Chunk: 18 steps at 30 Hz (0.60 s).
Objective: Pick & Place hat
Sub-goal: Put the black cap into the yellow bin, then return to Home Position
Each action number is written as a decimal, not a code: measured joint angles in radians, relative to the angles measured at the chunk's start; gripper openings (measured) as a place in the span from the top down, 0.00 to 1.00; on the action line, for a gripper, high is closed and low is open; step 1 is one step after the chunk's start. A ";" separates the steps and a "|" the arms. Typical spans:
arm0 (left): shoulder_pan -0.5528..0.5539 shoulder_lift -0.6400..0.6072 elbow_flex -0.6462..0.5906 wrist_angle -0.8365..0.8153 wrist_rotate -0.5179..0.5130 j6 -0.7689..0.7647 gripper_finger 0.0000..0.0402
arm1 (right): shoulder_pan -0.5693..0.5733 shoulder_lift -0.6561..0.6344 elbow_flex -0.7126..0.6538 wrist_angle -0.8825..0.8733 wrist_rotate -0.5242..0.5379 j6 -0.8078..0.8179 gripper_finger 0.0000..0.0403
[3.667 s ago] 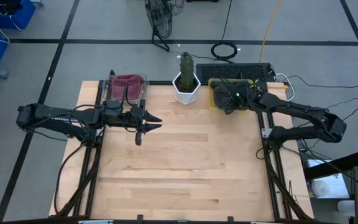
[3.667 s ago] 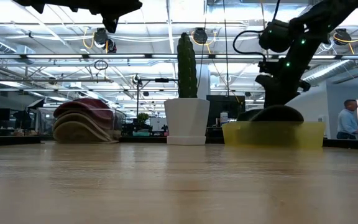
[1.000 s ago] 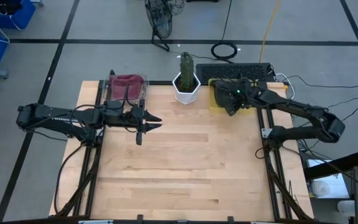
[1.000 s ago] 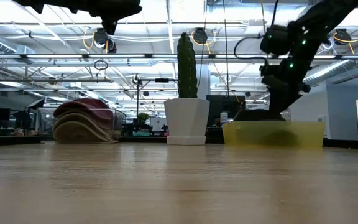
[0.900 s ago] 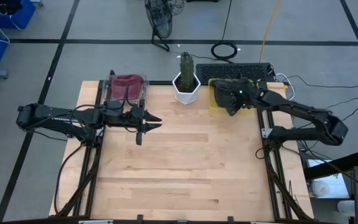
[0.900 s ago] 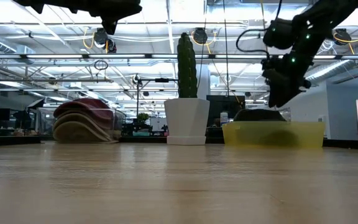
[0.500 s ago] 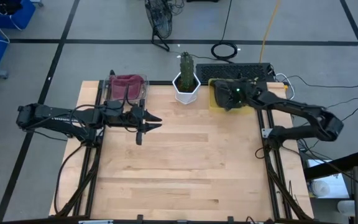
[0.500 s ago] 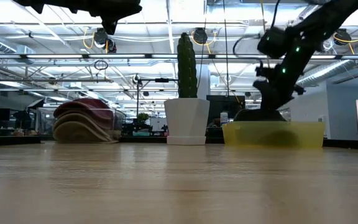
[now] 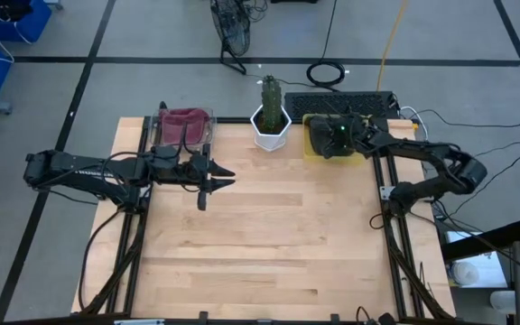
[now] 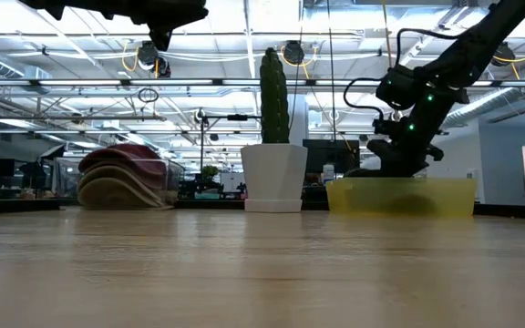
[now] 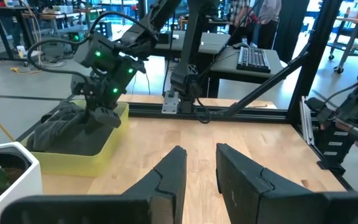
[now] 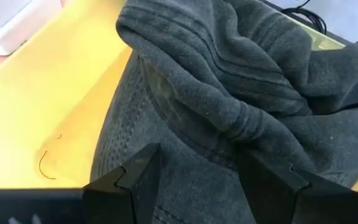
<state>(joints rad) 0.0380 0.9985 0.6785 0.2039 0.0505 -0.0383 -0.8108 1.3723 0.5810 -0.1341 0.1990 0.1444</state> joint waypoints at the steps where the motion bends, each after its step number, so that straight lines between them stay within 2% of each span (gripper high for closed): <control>1: 0.000 0.000 0.000 0.000 0.000 0.000 0.78 | 0.000 -0.005 -0.001 -0.005 -0.007 0.000 0.52; 6: 0.000 0.000 0.000 0.000 0.000 0.000 0.78 | 0.007 -0.079 -0.001 -0.004 -0.020 -0.010 0.52; 15: 0.000 0.000 0.000 0.009 0.001 0.007 0.78 | 0.101 -0.362 -0.007 -0.122 -0.043 0.009 0.52; 18: -0.002 -0.020 -0.001 0.008 0.005 0.011 0.78 | 0.138 -0.443 -0.007 -0.180 -0.094 0.020 0.52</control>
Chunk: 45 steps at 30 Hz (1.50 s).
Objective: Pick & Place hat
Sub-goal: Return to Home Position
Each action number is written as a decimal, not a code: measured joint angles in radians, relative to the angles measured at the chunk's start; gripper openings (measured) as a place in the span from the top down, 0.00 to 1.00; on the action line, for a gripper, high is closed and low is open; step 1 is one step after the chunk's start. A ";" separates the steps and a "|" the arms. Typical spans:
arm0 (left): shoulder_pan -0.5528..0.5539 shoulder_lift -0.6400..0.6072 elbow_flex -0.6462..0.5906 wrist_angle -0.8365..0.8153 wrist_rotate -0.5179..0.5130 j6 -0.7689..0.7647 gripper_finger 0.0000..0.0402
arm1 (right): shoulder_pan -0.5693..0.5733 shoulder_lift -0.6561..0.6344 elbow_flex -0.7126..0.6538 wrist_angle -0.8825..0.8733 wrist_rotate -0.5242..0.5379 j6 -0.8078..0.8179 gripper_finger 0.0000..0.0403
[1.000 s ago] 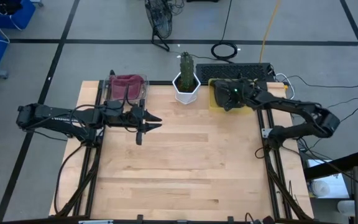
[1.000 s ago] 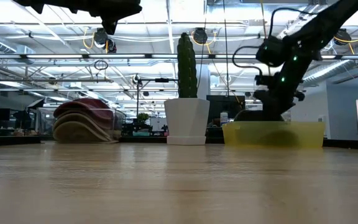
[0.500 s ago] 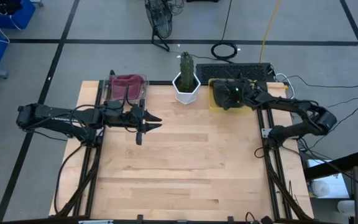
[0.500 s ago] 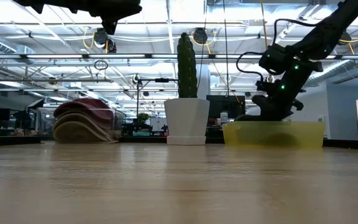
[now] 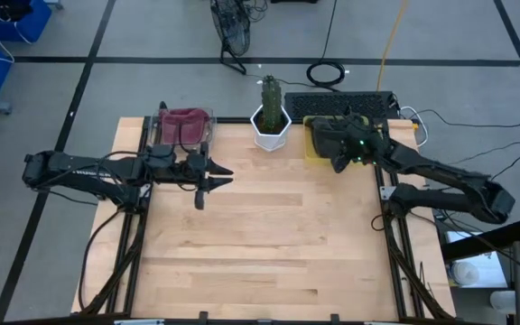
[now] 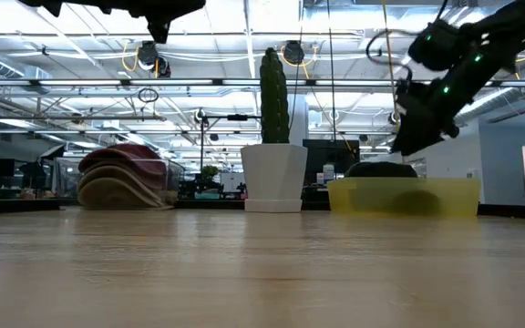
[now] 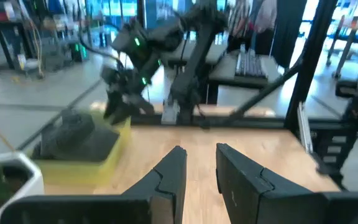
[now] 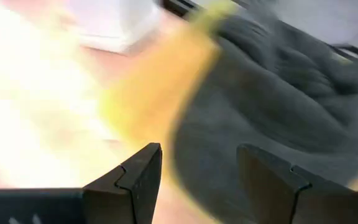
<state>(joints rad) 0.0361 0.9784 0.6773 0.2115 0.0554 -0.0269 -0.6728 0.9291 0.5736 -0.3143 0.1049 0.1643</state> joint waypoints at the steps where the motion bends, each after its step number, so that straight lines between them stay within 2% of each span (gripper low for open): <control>1: -0.001 -0.008 0.001 0.008 0.001 0.003 0.78 | 0.013 -0.024 0.000 -0.004 -0.028 0.001 0.52; 7: -0.044 -0.098 0.001 -0.054 0.004 0.001 0.78 | 0.103 -0.142 0.000 -0.001 -0.277 0.007 0.52; 9: -0.062 -0.125 0.001 -0.091 -0.007 0.011 0.78 | 0.144 -0.165 0.002 0.012 -0.320 0.008 0.52; 12: -0.082 -0.159 0.001 -0.152 -0.021 0.021 0.78 | 0.206 -0.186 0.002 0.013 -0.308 0.006 0.52; 16: -0.108 -0.177 -0.005 -0.197 -0.083 0.019 0.78 | 0.294 -0.200 0.002 0.015 -0.241 -0.028 0.54; 23: -0.117 -0.192 -0.061 -0.202 -0.091 0.008 0.78 | 0.423 -0.290 -0.112 0.189 -0.209 -0.094 0.68; 27: -0.117 -0.257 -0.096 -0.182 -0.092 0.001 0.78 | 0.438 -0.402 -0.213 0.256 -0.209 -0.086 0.76; 31: -0.115 -0.348 -0.188 -0.150 -0.091 0.020 0.78 | 0.439 -0.549 -0.294 0.255 -0.209 -0.072 0.82; 40: -0.078 -0.613 -0.359 -0.112 -0.054 -0.028 0.78 | 0.439 -0.864 -0.406 0.214 -0.212 -0.043 0.91; 42: -0.076 -0.658 -0.386 -0.109 -0.053 -0.032 0.78 | 0.439 -0.920 -0.411 0.163 -0.212 -0.039 0.92; 45: -0.077 -0.702 -0.432 -0.107 -0.048 -0.032 0.78 | 0.439 -0.926 -0.411 0.128 -0.224 -0.031 0.94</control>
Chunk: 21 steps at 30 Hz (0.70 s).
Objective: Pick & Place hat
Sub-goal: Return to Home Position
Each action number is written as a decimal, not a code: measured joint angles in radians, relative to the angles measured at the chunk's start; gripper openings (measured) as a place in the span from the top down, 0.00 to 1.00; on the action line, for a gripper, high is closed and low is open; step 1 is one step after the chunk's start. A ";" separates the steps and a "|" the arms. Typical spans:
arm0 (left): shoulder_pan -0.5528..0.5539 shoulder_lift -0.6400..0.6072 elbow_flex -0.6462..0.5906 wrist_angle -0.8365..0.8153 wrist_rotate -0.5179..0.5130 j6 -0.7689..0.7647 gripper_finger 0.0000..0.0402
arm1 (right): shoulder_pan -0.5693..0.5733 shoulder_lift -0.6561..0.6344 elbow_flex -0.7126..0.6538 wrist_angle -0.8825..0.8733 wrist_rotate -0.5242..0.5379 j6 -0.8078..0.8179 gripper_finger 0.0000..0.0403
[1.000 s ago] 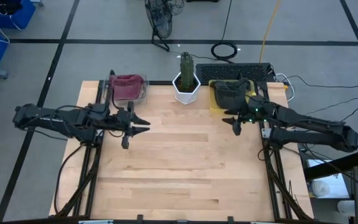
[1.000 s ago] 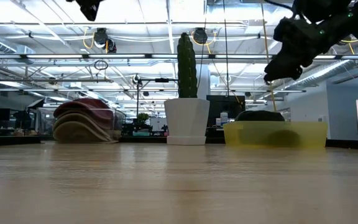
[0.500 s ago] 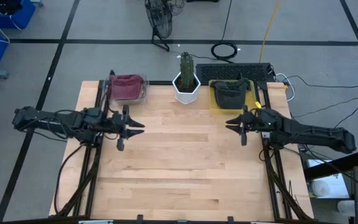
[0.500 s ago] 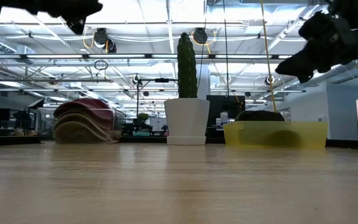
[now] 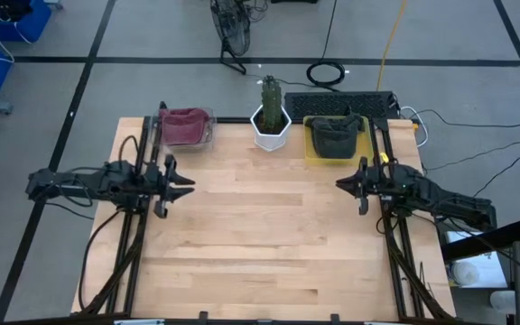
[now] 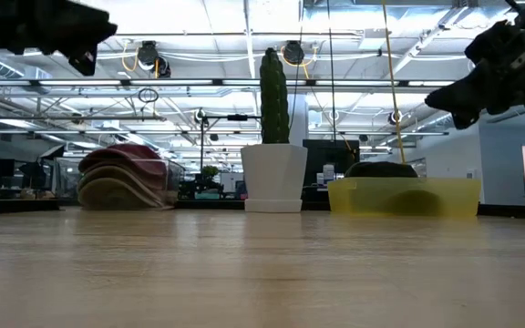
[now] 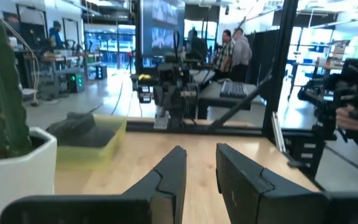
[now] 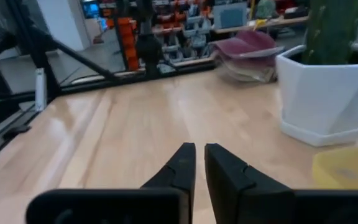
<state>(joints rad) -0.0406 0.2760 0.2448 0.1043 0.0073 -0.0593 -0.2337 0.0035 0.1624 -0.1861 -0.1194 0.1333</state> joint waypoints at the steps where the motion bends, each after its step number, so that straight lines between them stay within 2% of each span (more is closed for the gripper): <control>1: -0.001 -0.008 -0.018 0.004 -0.001 0.000 0.78 | 0.000 0.003 -0.001 -0.005 -0.014 0.003 0.94; 5: -0.001 -0.029 -0.079 0.024 0.001 0.010 0.78 | 0.000 -0.001 -0.018 0.019 -0.021 0.000 0.96; 11: -0.001 -0.057 -0.099 0.025 0.045 -0.010 0.78 | 0.000 0.000 -0.066 0.130 -0.103 -0.014 0.98; 17: -0.001 -0.126 -0.099 -0.097 0.046 -0.049 0.78 | 0.000 0.000 -0.099 0.185 -0.146 -0.033 0.99; 21: -0.001 -0.181 -0.138 -0.102 0.046 -0.052 0.78 | 0.000 0.000 -0.135 0.214 -0.162 -0.030 0.99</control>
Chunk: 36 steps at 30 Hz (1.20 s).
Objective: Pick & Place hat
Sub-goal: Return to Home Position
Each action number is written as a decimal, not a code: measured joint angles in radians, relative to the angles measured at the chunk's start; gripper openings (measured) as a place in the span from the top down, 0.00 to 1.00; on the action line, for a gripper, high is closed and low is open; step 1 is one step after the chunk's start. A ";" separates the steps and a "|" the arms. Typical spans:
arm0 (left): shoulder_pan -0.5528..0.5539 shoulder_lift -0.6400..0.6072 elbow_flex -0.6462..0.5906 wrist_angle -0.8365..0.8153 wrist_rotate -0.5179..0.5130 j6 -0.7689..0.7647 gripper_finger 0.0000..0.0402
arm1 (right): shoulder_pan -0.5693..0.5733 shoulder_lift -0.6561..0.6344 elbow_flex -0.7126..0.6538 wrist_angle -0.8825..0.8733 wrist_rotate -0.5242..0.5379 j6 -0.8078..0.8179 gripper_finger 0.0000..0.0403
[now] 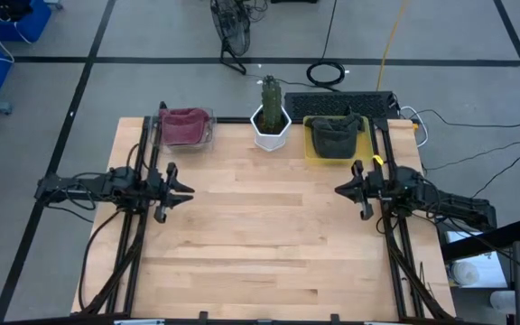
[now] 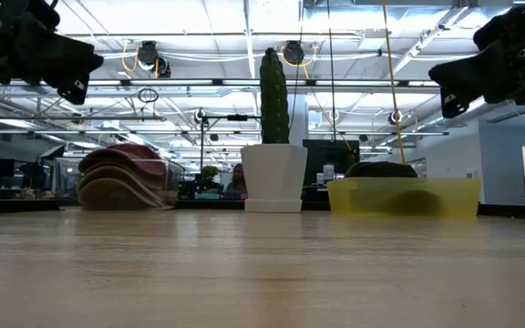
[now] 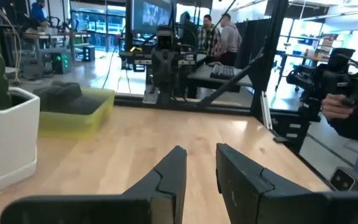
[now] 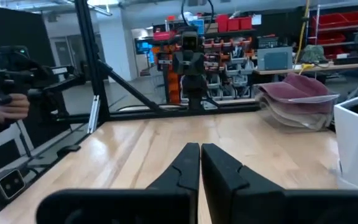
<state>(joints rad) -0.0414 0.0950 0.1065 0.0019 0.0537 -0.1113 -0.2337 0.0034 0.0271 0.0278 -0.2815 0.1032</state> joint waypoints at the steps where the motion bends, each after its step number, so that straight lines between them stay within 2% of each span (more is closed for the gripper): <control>1: 0.000 -0.014 -0.011 0.000 -0.002 0.000 0.78 | 0.000 0.001 -0.013 0.028 -0.021 0.011 0.99; 7: 0.032 -0.091 -0.052 0.018 -0.002 0.003 0.78 | 0.008 0.003 -0.011 0.055 -0.068 0.004 0.99; 15: 0.119 -0.091 -0.055 -0.022 -0.003 -0.024 0.78 | 0.055 0.010 -0.012 0.058 -0.054 0.036 1.00; 20: 0.174 -0.091 -0.055 -0.023 0.019 -0.057 0.78 | 0.150 0.049 -0.012 0.047 0.058 0.034 1.00; 23: 0.188 -0.091 -0.055 -0.026 0.053 -0.060 0.78 | 0.225 0.084 -0.012 0.069 0.158 0.009 1.00; 28: 0.198 -0.091 -0.055 -0.028 0.053 -0.060 0.78 | 0.325 0.123 -0.012 0.137 0.320 -0.061 1.00; 36: 0.198 -0.091 -0.055 -0.040 0.099 -0.053 0.78 | 0.386 0.114 -0.012 0.190 0.466 -0.231 1.00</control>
<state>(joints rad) 0.1566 0.0036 0.0513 -0.0379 0.1530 -0.1646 0.1528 0.1177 0.0147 0.2178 0.1841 -0.1274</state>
